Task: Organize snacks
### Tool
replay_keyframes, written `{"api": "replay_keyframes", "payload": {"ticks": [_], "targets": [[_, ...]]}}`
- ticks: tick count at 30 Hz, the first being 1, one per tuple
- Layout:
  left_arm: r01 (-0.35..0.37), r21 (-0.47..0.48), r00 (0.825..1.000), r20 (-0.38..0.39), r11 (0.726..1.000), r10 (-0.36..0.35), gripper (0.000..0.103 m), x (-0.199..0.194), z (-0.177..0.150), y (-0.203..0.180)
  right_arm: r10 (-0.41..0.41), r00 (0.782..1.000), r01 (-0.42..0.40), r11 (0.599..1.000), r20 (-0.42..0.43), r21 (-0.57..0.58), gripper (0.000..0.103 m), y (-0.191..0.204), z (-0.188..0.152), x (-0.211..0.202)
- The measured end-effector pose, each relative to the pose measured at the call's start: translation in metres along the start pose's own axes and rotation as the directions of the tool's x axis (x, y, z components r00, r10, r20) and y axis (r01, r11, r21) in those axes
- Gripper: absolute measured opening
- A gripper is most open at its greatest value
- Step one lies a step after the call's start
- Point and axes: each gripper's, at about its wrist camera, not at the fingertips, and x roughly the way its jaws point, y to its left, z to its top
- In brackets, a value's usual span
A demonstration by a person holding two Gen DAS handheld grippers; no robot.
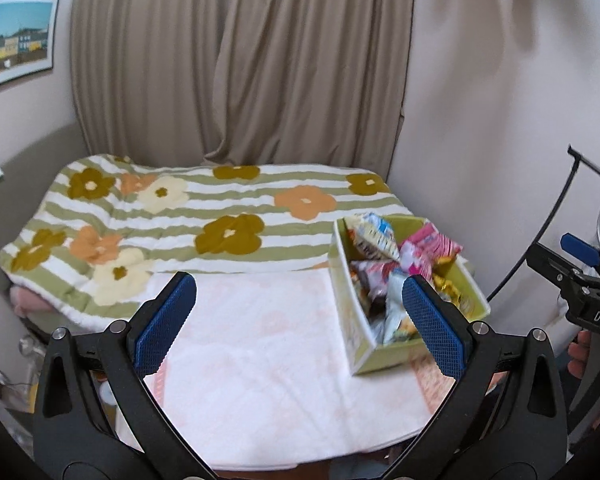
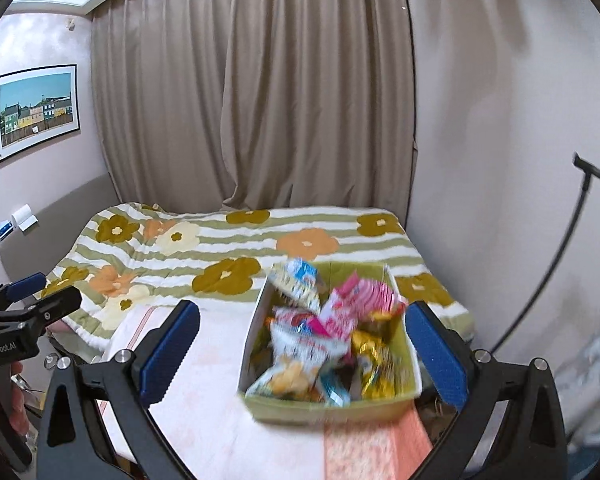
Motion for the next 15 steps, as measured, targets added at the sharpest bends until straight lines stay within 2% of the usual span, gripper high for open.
{"api": "replay_keyframes", "payload": {"ticks": [4,15], "targets": [[-0.009,0.029,1.0,0.02,1.0,0.008,0.102,-0.021,-0.018,0.001,-0.006,1.0,0.006,1.0,0.0,0.001,0.102,0.009,-0.016,-0.015],[0.013,0.011,0.998,0.055,1.0,-0.014,0.102,-0.04,-0.023,-0.003,-0.016,1.0,0.016,1.0,0.017,0.002,0.102,0.014,-0.024,-0.03]]}}
